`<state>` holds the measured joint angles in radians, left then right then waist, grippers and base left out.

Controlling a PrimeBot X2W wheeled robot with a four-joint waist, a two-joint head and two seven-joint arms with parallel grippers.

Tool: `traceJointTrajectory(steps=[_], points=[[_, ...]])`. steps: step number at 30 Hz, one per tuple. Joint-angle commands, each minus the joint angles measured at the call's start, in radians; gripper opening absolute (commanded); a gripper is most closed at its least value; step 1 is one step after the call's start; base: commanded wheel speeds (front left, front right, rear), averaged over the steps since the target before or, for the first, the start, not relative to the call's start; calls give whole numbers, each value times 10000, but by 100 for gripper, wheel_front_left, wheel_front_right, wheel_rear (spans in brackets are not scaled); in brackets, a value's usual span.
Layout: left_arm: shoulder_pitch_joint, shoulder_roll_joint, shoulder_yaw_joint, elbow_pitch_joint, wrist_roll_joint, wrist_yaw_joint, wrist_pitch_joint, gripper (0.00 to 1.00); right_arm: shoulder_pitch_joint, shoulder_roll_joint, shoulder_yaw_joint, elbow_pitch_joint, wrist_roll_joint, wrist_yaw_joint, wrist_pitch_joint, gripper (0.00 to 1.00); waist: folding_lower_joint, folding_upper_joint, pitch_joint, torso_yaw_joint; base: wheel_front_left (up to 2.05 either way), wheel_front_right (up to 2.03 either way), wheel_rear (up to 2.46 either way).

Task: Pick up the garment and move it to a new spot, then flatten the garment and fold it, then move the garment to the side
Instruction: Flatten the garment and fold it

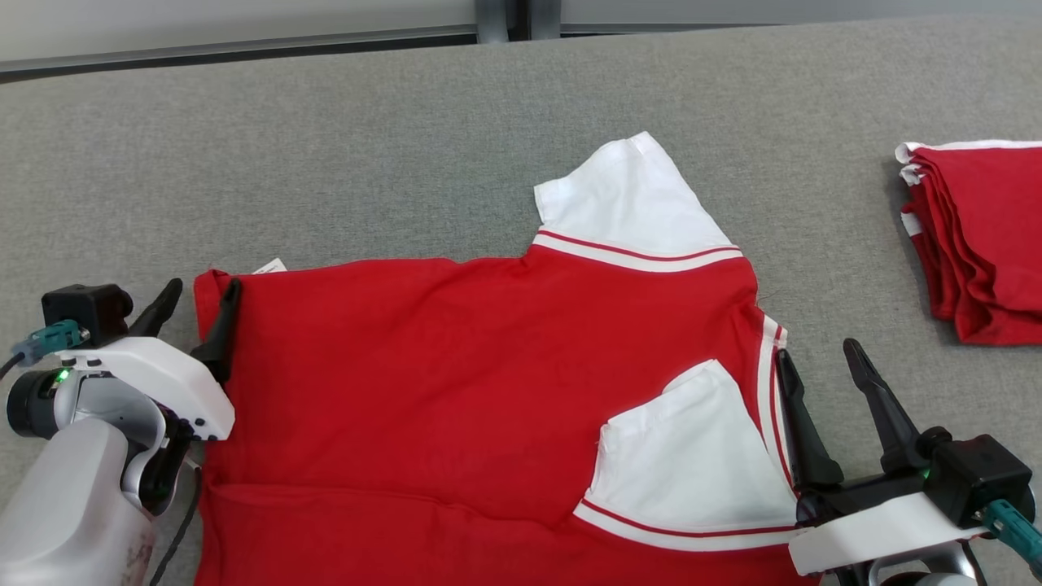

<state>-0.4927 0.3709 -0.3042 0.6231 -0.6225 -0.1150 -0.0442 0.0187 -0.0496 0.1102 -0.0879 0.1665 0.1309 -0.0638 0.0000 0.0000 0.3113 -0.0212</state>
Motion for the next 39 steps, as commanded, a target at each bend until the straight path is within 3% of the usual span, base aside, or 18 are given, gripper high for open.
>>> traceJointTrajectory(steps=[1, 4, 5, 6, 7, 14, 20, 30, 39], points=[[-262, 41, -57, 261, -66, -73, -46, 100, -164, -19, 2, 30, 60, -4, -117, 100, 0, 0, 56, -60, 0, 0, 0], [-664, -1, -281, 1076, -292, -152, 19, 100, -202, -21, 0, 157, 75, -4, -167, 100, 0, 0, 107, -109, 0, 0, 0], [-767, -39, -338, 1256, -456, -151, 31, 89, -229, -21, -24, 190, 76, -4, -192, 100, 0, 0, 118, -124, 0, 0, 0], [-876, -36, -422, 1388, -512, -165, -25, 19, -268, -21, -60, 228, 99, -4, -193, 100, 0, 0, 127, -135, 0, 0, 0], [-964, -44, -552, 1457, -629, -170, -76, 0, -319, -21, -85, 270, 110, -4, -195, 100, 0, 0, 131, -142, 0, 0, 0], [-1241, 204, -1385, 1566, -1463, -153, -433, 0, -1266, -21, -524, 765, 130, -4, -218, 100, 0, 0, 174, -98, 0, 0, 0], [-1756, 241, -2099, 1394, -1848, -155, -763, 0, -3236, -16, -843, 2052, -48, -4, 45, 100, 0, 0, 569, 323, 0, 0, 0], [-2879, -158, -3290, 1241, -2544, -153, -1365, 0, -7240, -22, -969, 5586, -771, -4, 1186, 100, 0, 0, 1435, 1448, 0, 0, 0], [-3339, -327, -4278, 1462, -3188, -154, -1793, 0, -9191, -36, -1300, 8746, -1424, -4, 3031, 100, 0, 0, 1566, 1839, 0, 0, 0]])
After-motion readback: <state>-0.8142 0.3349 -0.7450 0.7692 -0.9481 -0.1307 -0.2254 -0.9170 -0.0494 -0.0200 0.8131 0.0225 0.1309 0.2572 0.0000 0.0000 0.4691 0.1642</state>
